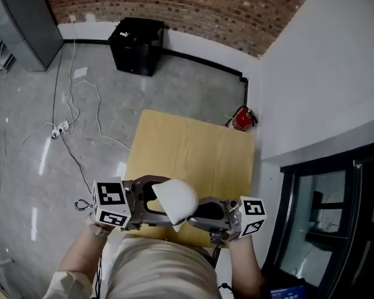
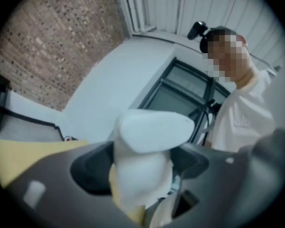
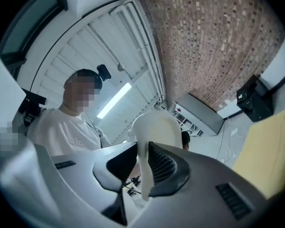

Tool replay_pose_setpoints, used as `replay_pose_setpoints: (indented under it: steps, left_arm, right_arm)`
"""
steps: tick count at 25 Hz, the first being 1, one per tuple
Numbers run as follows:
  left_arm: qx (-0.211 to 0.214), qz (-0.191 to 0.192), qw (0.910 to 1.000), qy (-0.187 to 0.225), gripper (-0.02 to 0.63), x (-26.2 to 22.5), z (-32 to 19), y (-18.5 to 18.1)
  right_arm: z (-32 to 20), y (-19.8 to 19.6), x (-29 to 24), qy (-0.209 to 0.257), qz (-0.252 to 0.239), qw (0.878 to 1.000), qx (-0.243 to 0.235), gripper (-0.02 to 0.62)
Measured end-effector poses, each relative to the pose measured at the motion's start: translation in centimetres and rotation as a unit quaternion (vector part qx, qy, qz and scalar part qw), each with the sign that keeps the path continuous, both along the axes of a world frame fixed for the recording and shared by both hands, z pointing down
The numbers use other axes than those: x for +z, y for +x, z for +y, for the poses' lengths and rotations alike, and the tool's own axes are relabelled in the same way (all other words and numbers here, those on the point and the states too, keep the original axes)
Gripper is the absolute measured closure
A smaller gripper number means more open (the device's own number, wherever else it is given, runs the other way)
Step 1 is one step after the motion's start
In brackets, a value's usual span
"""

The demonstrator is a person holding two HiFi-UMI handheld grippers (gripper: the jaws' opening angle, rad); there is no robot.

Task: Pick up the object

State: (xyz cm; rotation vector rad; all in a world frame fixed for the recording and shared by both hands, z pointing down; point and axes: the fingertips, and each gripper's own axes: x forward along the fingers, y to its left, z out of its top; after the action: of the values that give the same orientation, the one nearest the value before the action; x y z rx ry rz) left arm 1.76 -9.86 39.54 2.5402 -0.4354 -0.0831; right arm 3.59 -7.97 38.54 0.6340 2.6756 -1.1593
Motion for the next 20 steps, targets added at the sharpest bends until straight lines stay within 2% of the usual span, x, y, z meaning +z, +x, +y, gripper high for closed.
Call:
replay_pose_setpoints:
  steps: [4, 6, 7, 9, 11, 13, 17, 20]
  left_arm:
    - [-0.053, -0.028, 0.9976, 0.036, 0.239, -2.3, -0.9, -0.4]
    - [-0.074, -0.020, 0.9947, 0.068, 0.235, -4.1, -1.1, -0.8]
    - [-0.084, -0.004, 0.9932, 0.081, 0.235, -5.0, -1.1, -1.1]
    - [-0.098, 0.054, 0.9898, 0.088, 0.236, -6.6, -1.0, -2.0]
    - [-0.102, 0.114, 0.9843, 0.088, 0.238, -7.9, -0.8, -3.1]
    - [-0.101, 0.138, 0.9813, 0.089, 0.239, -8.4, -1.0, -3.9]
    - [-0.102, 0.104, 0.9844, 0.098, 0.239, -8.2, -1.6, -4.1]
    - [-0.098, 0.085, 0.9845, 0.118, 0.239, -9.0, -1.8, -3.9]
  right_arm:
    - [-0.8, 0.0, -2.4, 0.080, 0.001, 0.996, 0.050, 0.517]
    - [-0.8, -0.2, -4.1, 0.117, -0.012, 0.991, 0.065, 0.517]
    - [-0.8, -0.3, -5.1, 0.132, -0.019, 0.988, 0.073, 0.517]
    - [-0.6, -1.0, -7.1, 0.162, -0.023, 0.982, 0.092, 0.517]
    - [-0.4, -1.9, -8.6, 0.182, -0.004, 0.978, 0.099, 0.517]
    - [-0.6, -2.8, -9.2, 0.197, 0.029, 0.975, 0.093, 0.517]
    - [-1.1, -3.1, -8.8, 0.235, 0.091, 0.962, 0.102, 0.511]
    - [-1.6, -3.0, -9.1, 0.247, 0.102, 0.956, 0.122, 0.483]
